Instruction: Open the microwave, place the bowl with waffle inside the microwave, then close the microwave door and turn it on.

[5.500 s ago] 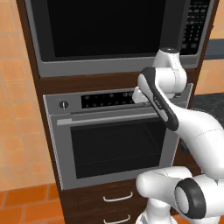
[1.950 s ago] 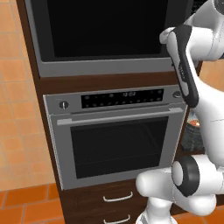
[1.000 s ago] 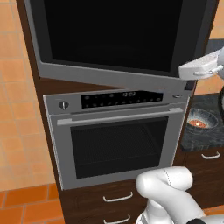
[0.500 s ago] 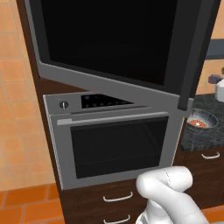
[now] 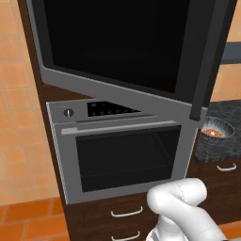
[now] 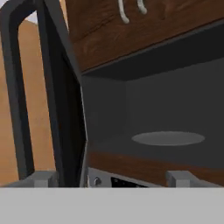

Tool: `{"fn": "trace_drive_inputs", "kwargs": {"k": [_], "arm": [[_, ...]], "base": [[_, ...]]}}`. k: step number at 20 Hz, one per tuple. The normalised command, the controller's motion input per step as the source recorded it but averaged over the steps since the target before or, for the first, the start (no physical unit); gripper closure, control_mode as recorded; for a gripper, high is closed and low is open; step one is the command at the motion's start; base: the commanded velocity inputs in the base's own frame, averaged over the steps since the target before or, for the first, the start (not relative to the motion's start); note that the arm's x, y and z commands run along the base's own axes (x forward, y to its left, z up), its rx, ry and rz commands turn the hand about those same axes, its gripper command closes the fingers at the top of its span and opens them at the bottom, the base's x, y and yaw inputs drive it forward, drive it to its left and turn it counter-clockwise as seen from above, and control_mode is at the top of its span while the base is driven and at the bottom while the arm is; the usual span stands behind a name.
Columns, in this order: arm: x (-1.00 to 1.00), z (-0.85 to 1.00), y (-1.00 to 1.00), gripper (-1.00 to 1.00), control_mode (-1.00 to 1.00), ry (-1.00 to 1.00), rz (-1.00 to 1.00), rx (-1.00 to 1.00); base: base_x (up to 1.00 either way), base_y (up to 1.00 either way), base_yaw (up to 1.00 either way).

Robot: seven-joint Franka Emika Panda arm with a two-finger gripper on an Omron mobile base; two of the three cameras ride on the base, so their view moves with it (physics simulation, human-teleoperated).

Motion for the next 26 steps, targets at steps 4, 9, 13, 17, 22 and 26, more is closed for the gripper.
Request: {"fn": "trace_drive_inputs", "kwargs": {"k": [4,9,13,17,22,26], "arm": [[0.93,-0.28,0.00,-1.00,-1.00,0.01,0.41,0.12],[0.66,-0.09,0.25,-1.00,-1.00,0.00,0.28,0.05],[0.34,-0.05,0.68,-1.00,-1.00,0.00,0.09,0.00],[-0.02,0.00,0.57,-1.00,-1.00,0.00,0.03,0.00],[-0.49,0.00,0.50,-1.00,-1.00,0.00,0.14,0.00],[-0.93,0.00,0.57,-1.00,-1.00,0.00,0.25,0.00]], "base": [[0.00,0.00,0.00],[0.00,0.00,0.00],[0.00,0.00,0.00],[0.00,0.00,0.00],[0.00,0.00,0.00],[0.00,0.00,0.00]]}}
